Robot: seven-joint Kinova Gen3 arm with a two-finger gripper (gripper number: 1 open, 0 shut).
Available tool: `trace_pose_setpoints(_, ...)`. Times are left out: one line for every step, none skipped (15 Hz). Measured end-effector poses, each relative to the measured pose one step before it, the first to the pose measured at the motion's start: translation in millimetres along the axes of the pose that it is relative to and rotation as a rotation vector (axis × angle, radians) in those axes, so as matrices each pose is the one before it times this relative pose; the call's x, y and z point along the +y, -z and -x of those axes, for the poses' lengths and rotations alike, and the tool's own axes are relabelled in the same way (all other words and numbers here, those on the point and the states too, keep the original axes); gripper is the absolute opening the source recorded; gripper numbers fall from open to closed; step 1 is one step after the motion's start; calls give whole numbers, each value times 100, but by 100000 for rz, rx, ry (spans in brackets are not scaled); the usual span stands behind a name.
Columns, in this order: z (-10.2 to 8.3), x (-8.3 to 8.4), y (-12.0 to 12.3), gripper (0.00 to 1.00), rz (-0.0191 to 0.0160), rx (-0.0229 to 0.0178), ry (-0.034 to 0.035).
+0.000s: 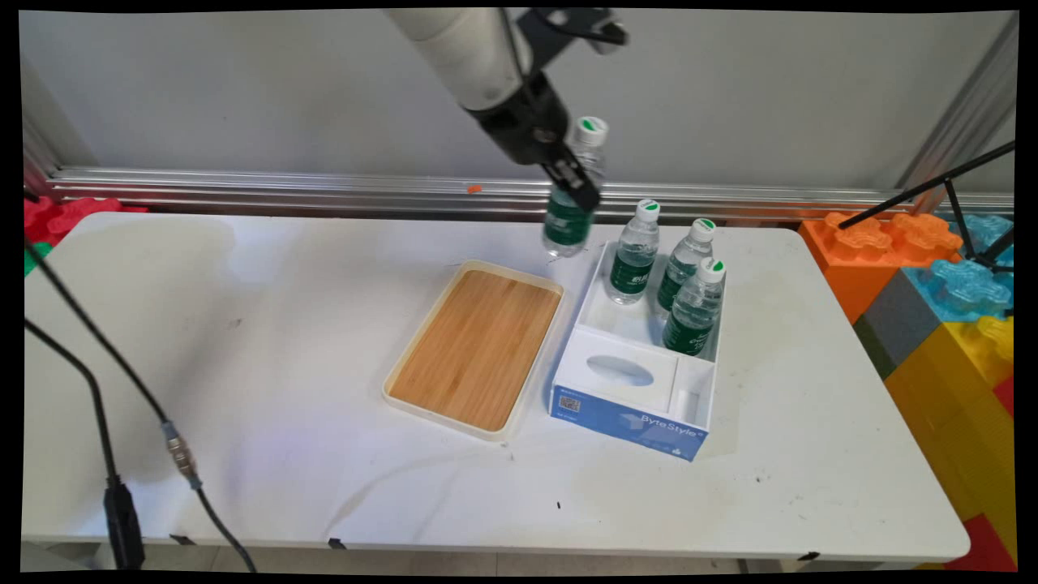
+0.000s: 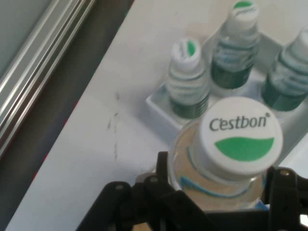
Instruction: Place the picked object on the tray
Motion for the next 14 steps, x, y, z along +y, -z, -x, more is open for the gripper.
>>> trace_pose_setpoints(1133, -1102, 129, 0, 38, 260, 1620)
trace_pose_setpoints(912, -935, -99, 0, 251, 74, 1054)
trace_pose_setpoints(1151, -1081, -227, 0, 298, -232, 1047)
trace_pose_setpoints(1230, -985, -326, 0, 833, -694, 352)
trace_pose_setpoints(949, -708, -405, 0, 1168, -495, 156)
trace_pose_setpoints(1022, -654, -587, 0, 1705, -371, 277)
trace_pose_setpoints(565, -306, -370, 0, 1115, 10, 285)
trace_pose_setpoints(716, -339, -585, 0, 1762, 44, 234)
trace_pose_setpoints(417, -193, -452, 0, 1110, 182, 212)
trace_pose_setpoints(602, -255, -653, 0, 1548, 247, 391)
trace_pose_setpoints(324, -137, -473, 0, 1006, 299, 165)
trace_pose_setpoints(403, -161, -547, 0, 1172, 363, 194)
trace_pose_setpoints(369, -192, -556, 0, 882, 379, 4)
trace_pose_setpoints(310, -224, -644, 0, 756, 492, -213)
